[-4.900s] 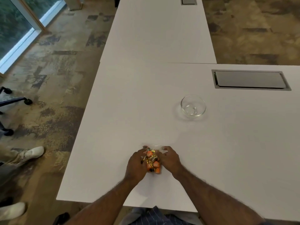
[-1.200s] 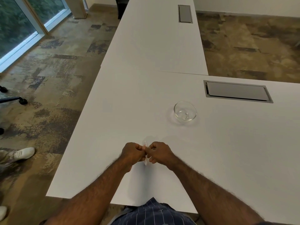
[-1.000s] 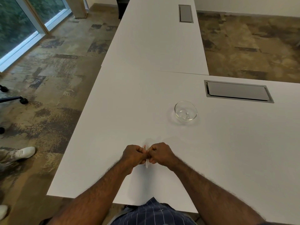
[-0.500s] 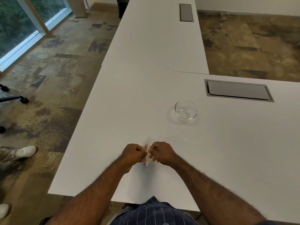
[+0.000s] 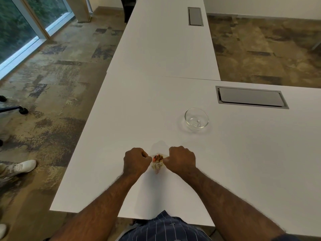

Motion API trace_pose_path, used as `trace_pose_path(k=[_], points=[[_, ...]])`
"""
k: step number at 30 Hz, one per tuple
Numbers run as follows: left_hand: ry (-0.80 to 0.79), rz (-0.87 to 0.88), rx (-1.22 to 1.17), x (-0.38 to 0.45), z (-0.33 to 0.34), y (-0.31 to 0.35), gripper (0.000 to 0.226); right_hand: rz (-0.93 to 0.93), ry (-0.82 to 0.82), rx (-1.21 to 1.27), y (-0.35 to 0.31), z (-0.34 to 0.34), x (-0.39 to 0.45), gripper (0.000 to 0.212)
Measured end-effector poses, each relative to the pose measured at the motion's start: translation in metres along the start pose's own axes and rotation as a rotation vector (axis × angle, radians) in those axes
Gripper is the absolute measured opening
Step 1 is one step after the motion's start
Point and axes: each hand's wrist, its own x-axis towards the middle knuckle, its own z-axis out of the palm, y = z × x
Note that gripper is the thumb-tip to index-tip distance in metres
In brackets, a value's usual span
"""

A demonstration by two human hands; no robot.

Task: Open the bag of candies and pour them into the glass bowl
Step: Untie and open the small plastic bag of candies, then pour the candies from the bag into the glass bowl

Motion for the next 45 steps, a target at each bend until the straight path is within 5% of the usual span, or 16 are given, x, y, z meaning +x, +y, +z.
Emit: trace_pose_path(k=[7, 15, 26, 32, 37, 40, 43, 45], points=[[0.073, 0.047, 0.043, 0.001, -0.002, 0.020, 0.016, 0.036, 0.023, 0.073, -0.004, -0.005, 0.004, 0.021], [0.037, 0.145, 0.044, 0.007, -0.005, 0.052, 0.019, 0.389, -0.135, 1.486, 0.035, -0.006, 0.006, 0.014], [-0.340, 0.148, -0.411, 0.012, -0.012, 0.130, 0.007, 0.482, -0.416, 2.203, 0.087, -0.001, 0.009, 0.034], [-0.469, 0.134, -0.507, 0.035, -0.003, 0.157, 0.008, 0.420, -0.321, 2.364, 0.109, -0.010, 0.021, 0.028], [-0.583, 0.156, -0.631, 0.052, 0.010, 0.174, 0.013, 0.431, -0.171, 2.430, 0.123, -0.023, 0.038, 0.046], [-0.506, 0.061, -0.723, 0.073, 0.030, 0.183, 0.026, 0.465, -0.074, 2.449, 0.135, -0.028, 0.053, 0.051], [-0.195, 0.178, -0.373, 0.094, 0.054, 0.171, 0.020, 0.483, -0.019, 2.483, 0.140, -0.032, 0.059, 0.052], [-0.154, 0.380, -0.020, 0.106, 0.069, 0.159, 0.027, 0.489, 0.011, 2.518, 0.144, -0.034, 0.065, 0.050]])
